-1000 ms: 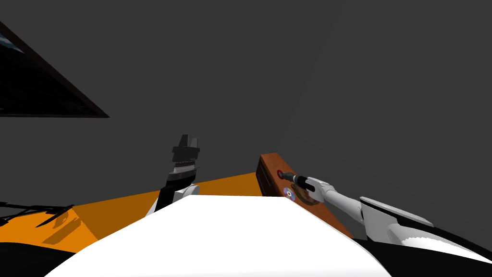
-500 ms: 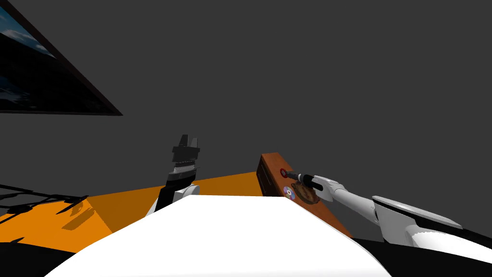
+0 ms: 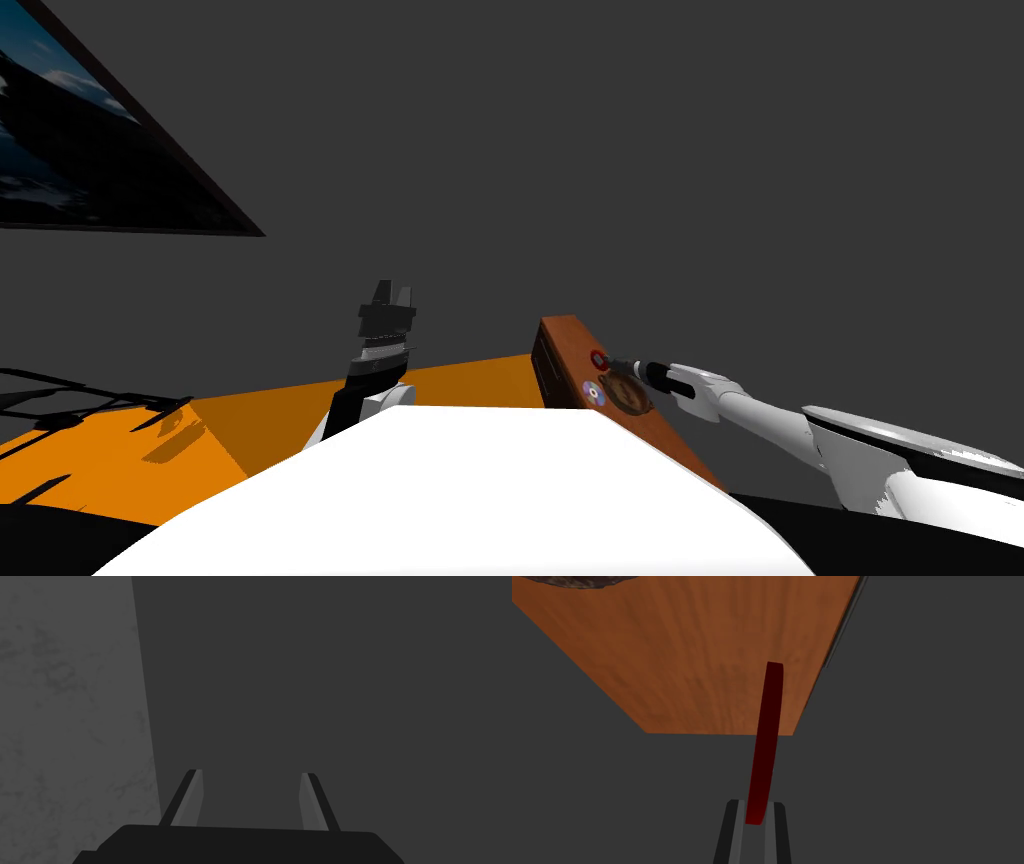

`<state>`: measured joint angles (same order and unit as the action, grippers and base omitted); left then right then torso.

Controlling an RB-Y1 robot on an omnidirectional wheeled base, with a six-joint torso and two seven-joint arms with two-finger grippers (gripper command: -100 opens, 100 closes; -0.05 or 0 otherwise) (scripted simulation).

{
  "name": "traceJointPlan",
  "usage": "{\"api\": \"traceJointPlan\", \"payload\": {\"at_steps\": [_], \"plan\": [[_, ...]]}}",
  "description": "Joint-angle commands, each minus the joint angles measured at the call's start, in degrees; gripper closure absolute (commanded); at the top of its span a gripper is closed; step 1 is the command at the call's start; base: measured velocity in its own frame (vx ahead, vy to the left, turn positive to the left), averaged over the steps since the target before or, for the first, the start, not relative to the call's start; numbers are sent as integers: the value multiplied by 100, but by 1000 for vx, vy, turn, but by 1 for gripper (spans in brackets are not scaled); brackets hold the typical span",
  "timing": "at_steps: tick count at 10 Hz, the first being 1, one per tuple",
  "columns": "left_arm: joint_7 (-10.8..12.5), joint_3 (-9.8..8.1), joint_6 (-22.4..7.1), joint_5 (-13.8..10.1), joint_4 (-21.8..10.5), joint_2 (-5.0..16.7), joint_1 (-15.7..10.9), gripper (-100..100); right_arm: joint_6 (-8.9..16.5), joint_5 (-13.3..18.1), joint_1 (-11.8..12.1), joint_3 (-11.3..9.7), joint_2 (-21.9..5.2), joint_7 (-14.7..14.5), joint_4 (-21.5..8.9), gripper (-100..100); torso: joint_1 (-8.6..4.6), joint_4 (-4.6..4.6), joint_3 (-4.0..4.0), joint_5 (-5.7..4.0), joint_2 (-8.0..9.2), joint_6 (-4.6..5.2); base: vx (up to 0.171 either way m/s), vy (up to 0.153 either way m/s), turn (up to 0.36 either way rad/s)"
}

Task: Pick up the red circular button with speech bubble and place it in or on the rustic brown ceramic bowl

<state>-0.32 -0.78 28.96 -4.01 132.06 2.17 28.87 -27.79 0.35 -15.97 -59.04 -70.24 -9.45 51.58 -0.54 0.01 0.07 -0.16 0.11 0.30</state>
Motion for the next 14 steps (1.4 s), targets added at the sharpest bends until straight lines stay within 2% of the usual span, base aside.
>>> {"api": "traceJointPlan", "payload": {"at_steps": [1,2,4,5,6,7,8,9,13,14], "plan": [[0,0,0,0,0,0,0,0,-95,-9,-47,-138,-215,67,70,100,0,0,0,0,0,0,-88,-99,-13],[0,0,0,0,0,0,0,0,-252,-12,-85,-273,-400,101,42,100,0,1,1,1,1,-2,-97,-118,-14],[0,0,0,0,0,0,0,0,-399,-9,-120,-399,-569,130,10,100,-11,1,-1,0,-3,-1,-56,-115,-24],[0,0,0,0,0,0,0,0,-399,-9,-120,-399,-569,130,10,100,-2,-1,-5,0,-10,-7,-37,-65,-5],[0,0,0,0,0,0,1,0,-523,-3,-150,-505,-710,152,-18,100,13,-2,-10,1,-20,-13,-41,-73,-9],[0,0,0,0,0,0,1,0,-573,1,-161,-548,-767,161,-30,100,14,-3,-10,5,-19,-10,-47,-83,-20],[0,0,0,0,0,0,1,0,-514,-10,-140,-503,-725,150,-6,100,12,-3,-9,3,-17,-10,-21,-38,-13],[0,0,0,0,0,0,1,0,-533,-10,-137,-511,-737,149,-20,-100,29,-4,-14,3,-26,-17,-5,-8,-2],[0,1,0,0,0,-1,1,0,-531,-9,-135,-511,-737,149,-20,-100,50,-7,-22,9,-40,-20,0,0,0],[0,1,0,0,0,-1,1,0,-531,-9,-135,-511,-737,149,-20,0,50,-7,-23,9,-41,-20,0,0,0]]}}
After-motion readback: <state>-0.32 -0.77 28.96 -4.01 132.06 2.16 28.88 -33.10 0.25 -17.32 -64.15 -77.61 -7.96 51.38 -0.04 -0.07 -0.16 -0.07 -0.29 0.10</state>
